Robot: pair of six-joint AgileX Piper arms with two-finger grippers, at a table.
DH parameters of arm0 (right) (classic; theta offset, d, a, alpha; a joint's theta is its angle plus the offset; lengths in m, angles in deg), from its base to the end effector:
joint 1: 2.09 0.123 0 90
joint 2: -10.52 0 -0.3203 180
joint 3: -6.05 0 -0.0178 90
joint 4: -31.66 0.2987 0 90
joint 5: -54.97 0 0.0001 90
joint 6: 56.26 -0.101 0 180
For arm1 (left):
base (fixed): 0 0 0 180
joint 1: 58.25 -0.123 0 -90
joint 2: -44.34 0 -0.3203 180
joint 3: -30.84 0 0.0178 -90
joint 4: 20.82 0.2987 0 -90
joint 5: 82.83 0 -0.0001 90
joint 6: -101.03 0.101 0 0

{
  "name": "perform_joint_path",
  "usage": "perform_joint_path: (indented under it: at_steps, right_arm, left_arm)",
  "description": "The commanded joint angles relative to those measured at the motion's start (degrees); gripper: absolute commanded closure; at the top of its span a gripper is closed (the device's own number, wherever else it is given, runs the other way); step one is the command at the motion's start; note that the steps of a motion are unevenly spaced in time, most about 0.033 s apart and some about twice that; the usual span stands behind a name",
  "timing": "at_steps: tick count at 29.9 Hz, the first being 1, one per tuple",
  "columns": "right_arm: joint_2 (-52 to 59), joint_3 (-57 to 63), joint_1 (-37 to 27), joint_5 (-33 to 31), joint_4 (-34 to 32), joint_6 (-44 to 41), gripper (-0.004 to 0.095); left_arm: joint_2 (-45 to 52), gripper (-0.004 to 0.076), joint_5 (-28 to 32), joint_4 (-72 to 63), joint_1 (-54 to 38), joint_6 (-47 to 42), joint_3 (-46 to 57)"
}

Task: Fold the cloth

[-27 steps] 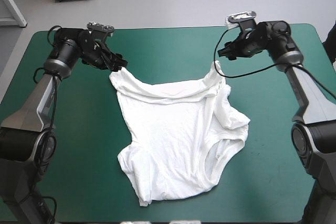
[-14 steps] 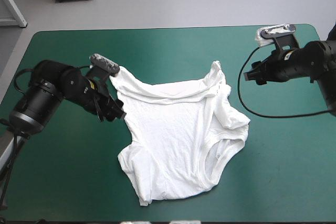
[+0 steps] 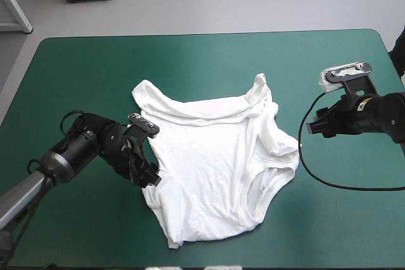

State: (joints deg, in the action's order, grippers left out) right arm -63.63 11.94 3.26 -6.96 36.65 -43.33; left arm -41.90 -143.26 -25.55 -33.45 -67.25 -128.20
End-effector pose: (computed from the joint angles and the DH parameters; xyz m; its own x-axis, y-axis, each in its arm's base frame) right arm 0.2638 0.0325 0.4210 -0.7443 -0.2535 -0.6179 -0.2815 0.9580 -0.0540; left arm 0.2613 -0.1287 0.2729 -0.8041 0.5506 -0.2242 0.5711 0.8202 -0.0339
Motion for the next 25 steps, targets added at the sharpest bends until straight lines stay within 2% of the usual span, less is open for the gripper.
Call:
perform_joint_path:
  at_steps: [1,11,14,17,22,25]
  right_arm:
    - [1.4,-1.2,0.1,3.3,-0.1,0.3,0.0287]
    - [0.1,-1.1,0.1,2.7,-4.3,-1.3,0.0287]
    - [-0.9,-1.1,0.1,2.5,-4.6,-1.7,0.0287]
    - [-1.6,-0.6,0.1,2.5,-4.6,-2.1,0.0287]
    - [-3.9,2.6,0.1,3.5,-4.4,-2.2,0.0304]
    - [-6.5,4.1,0.1,3.9,-4.2,-2.2,0.0304]
  left_arm:
    - [0.2,0.0175,3.2,-1.2,1.2,0.2,-0.4]
    - [-9.4,0.0176,5.4,-1.7,4.7,0.2,0.1]
    - [-12.0,0.0222,5.5,-2.2,4.7,0.1,0.1]
    - [-14.2,0.0332,5.5,-4.1,4.7,1.1,0.1]
    - [-17.0,0.0561,5.8,-6.5,4.7,2.6,0.1]
    - [-18.0,0.0666,6.6,-6.7,4.7,3.1,0.1]
